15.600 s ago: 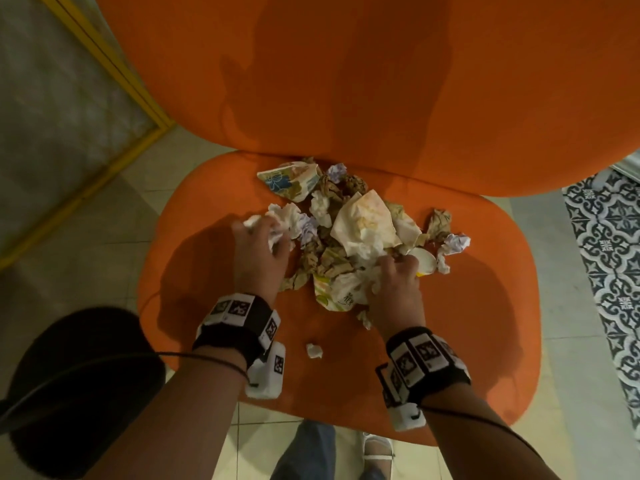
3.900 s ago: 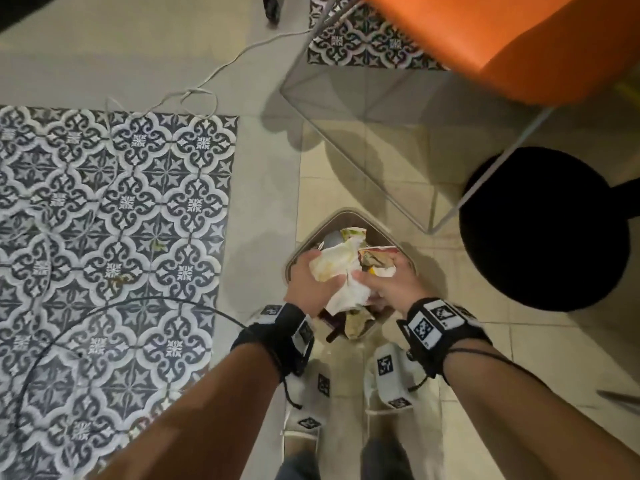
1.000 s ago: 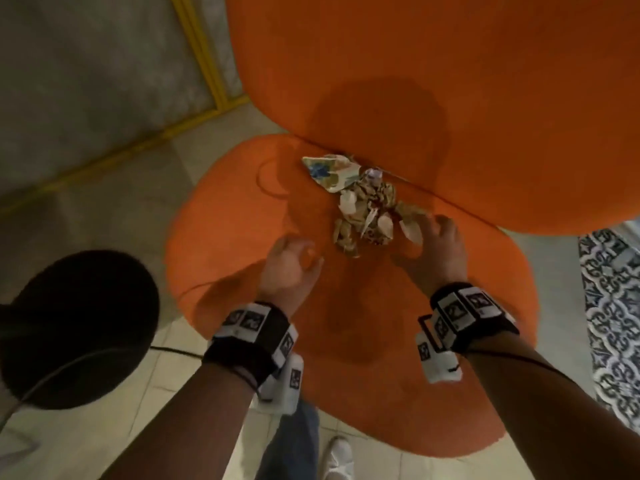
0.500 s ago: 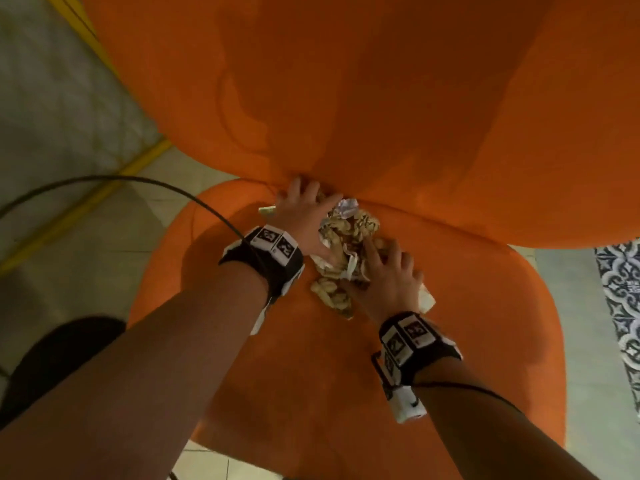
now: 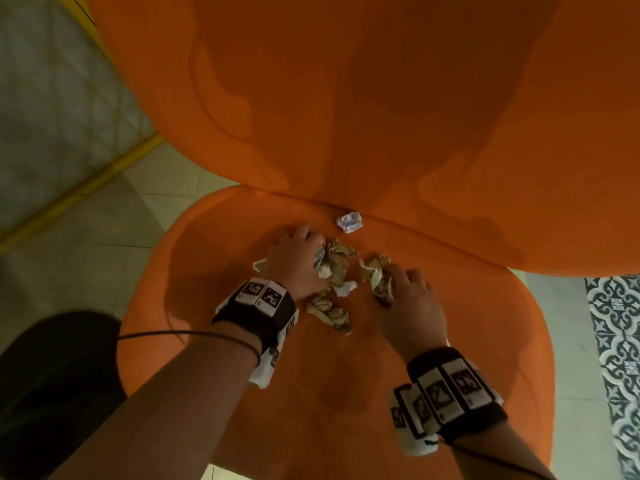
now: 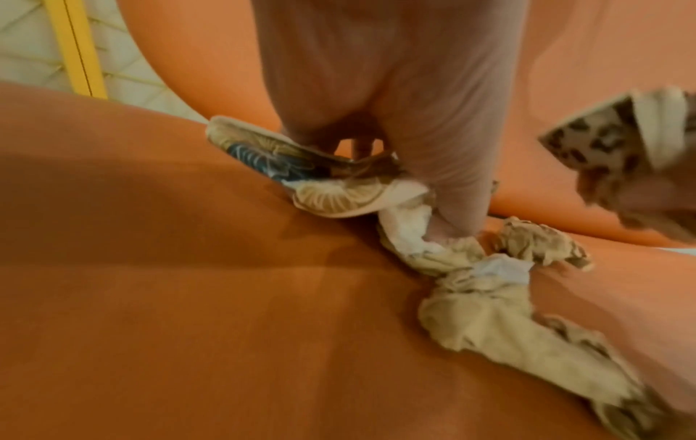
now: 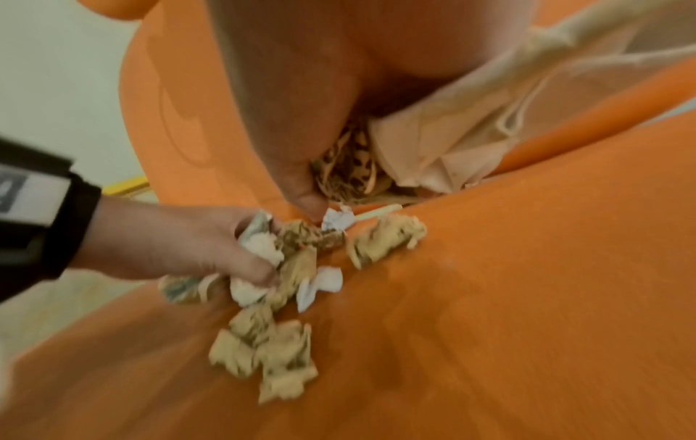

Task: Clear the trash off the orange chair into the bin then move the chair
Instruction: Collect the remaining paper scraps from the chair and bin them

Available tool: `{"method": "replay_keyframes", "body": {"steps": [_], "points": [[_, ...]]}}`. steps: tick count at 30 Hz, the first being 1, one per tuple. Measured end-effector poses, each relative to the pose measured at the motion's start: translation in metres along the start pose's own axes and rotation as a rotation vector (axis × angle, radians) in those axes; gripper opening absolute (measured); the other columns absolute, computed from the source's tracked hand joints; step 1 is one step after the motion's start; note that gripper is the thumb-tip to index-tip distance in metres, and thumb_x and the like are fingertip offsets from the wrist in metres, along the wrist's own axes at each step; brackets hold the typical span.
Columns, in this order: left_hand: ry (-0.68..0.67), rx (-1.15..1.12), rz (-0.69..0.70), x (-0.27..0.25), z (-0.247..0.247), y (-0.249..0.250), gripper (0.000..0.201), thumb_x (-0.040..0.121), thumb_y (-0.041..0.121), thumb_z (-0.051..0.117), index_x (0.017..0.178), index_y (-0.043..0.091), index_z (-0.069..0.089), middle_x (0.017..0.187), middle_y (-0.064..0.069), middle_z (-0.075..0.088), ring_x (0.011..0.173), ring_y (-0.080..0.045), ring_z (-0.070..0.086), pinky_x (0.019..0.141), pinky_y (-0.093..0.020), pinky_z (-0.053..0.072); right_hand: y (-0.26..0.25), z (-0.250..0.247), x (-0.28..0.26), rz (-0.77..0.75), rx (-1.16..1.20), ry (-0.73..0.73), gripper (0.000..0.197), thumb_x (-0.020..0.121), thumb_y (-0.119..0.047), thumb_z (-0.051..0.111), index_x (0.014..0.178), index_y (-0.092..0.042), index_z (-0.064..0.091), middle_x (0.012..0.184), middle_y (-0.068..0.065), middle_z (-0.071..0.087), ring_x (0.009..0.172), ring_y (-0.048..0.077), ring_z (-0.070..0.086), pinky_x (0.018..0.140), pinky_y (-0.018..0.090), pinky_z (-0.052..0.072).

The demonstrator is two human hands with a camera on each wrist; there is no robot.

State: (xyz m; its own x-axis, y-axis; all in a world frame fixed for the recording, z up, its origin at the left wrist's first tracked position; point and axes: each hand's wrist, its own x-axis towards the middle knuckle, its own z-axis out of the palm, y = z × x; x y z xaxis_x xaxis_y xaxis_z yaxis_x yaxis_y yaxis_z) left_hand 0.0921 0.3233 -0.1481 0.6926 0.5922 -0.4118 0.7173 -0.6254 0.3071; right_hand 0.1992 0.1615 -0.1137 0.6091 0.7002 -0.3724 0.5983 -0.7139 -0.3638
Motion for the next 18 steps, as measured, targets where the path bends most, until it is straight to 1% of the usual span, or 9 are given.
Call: {"method": "replay_keyframes", "body": {"steps": [2, 4, 7, 9, 10, 12, 14, 16, 18], "points": [[0.046, -0.021, -0.013, -0.006, 0.005, 0.001, 0.054, 0.071, 0.044, 0.072, 0.112, 0.02, 0.047, 0.123, -0.002, 0.043, 0.108, -0.028, 0.047, 0.079, -0.041, 0.043, -0.008, -0.009, 0.007, -0.049, 0.049, 0.074, 0.061, 0.079, -0.06, 0.045, 0.129, -0.025, 0.045, 0.112, 0.004, 0.057, 0.1, 0.028, 0.056, 0.073, 0.037, 0.051], [0.099, -0.035, -0.025, -0.012, 0.012, 0.001, 0.054, 0.074, 0.047, 0.069, 0.114, 0.017, 0.047, 0.122, -0.003, 0.045, 0.107, -0.028, 0.048, 0.078, -0.041, 0.042, -0.018, -0.01, 0.024, -0.115, -0.001, 0.082, 0.062, 0.082, -0.054, 0.053, 0.136, -0.027, 0.038, 0.118, 0.005, 0.056, 0.105, 0.029, 0.055, 0.078, 0.042, 0.052], [0.167, -0.066, -0.066, -0.025, 0.02, -0.003, 0.049, 0.074, 0.042, 0.071, 0.111, 0.019, 0.049, 0.115, -0.002, 0.053, 0.105, -0.026, 0.05, 0.077, -0.038, 0.041, -0.035, -0.007, 0.06, -0.176, -0.164, -0.033, 0.075, 0.083, -0.052, 0.054, 0.146, -0.031, 0.019, 0.133, 0.008, 0.047, 0.118, 0.033, 0.047, 0.089, 0.049, 0.049], [0.204, -0.1, -0.089, -0.034, 0.021, -0.008, 0.044, 0.073, 0.036, 0.072, 0.108, 0.019, 0.052, 0.109, -0.002, 0.058, 0.105, -0.026, 0.051, 0.077, -0.037, 0.038, -0.043, -0.003, 0.083, -0.163, -0.231, -0.142, 0.083, 0.083, -0.055, 0.054, 0.148, -0.034, 0.007, 0.14, 0.01, 0.039, 0.123, 0.036, 0.042, 0.092, 0.051, 0.048], [0.232, -0.123, -0.098, -0.039, 0.021, -0.01, 0.042, 0.071, 0.033, 0.073, 0.106, 0.018, 0.055, 0.105, -0.002, 0.06, 0.103, -0.026, 0.052, 0.077, -0.036, 0.037, -0.045, 0.001, 0.091, -0.148, -0.239, -0.183, 0.084, 0.083, -0.055, 0.054, 0.148, -0.034, 0.006, 0.142, 0.01, 0.036, 0.124, 0.038, 0.042, 0.093, 0.051, 0.048], [0.31, -0.173, -0.12, -0.049, 0.019, -0.015, 0.037, 0.066, 0.025, 0.075, 0.098, 0.015, 0.059, 0.096, -0.005, 0.063, 0.096, -0.029, 0.055, 0.073, -0.035, 0.035, -0.047, 0.009, 0.1, -0.123, -0.252, -0.233, 0.079, 0.083, -0.055, 0.054, 0.147, -0.032, 0.012, 0.142, 0.01, 0.034, 0.123, 0.039, 0.042, 0.092, 0.051, 0.048], [0.39, -0.225, -0.146, -0.058, 0.017, -0.019, 0.034, 0.061, 0.016, 0.077, 0.09, 0.013, 0.061, 0.087, -0.006, 0.065, 0.087, -0.032, 0.058, 0.069, -0.034, 0.035, -0.045, 0.015, 0.103, -0.107, -0.255, -0.239, 0.071, 0.086, -0.053, 0.052, 0.144, -0.029, 0.019, 0.14, 0.01, 0.034, 0.121, 0.04, 0.043, 0.09, 0.05, 0.049], [0.454, -0.262, -0.157, -0.066, 0.014, -0.02, 0.035, 0.057, 0.012, 0.079, 0.088, 0.011, 0.061, 0.083, -0.008, 0.064, 0.081, -0.032, 0.059, 0.067, -0.036, 0.041, -0.046, 0.019, 0.106, -0.104, -0.24, -0.214, 0.063, 0.088, -0.05, 0.05, 0.14, -0.027, 0.024, 0.137, 0.01, 0.036, 0.119, 0.041, 0.045, 0.087, 0.048, 0.049], [0.528, -0.27, -0.124, -0.073, 0.01, -0.019, 0.039, 0.055, 0.011, 0.081, 0.087, 0.01, 0.061, 0.081, -0.008, 0.064, 0.077, -0.032, 0.059, 0.064, -0.038, 0.045, -0.048, 0.021, 0.106, -0.094, -0.225, -0.212, 0.06, 0.088, -0.048, 0.051, 0.138, -0.027, 0.027, 0.135, 0.011, 0.037, 0.118, 0.042, 0.046, 0.086, 0.047, 0.049]]}}
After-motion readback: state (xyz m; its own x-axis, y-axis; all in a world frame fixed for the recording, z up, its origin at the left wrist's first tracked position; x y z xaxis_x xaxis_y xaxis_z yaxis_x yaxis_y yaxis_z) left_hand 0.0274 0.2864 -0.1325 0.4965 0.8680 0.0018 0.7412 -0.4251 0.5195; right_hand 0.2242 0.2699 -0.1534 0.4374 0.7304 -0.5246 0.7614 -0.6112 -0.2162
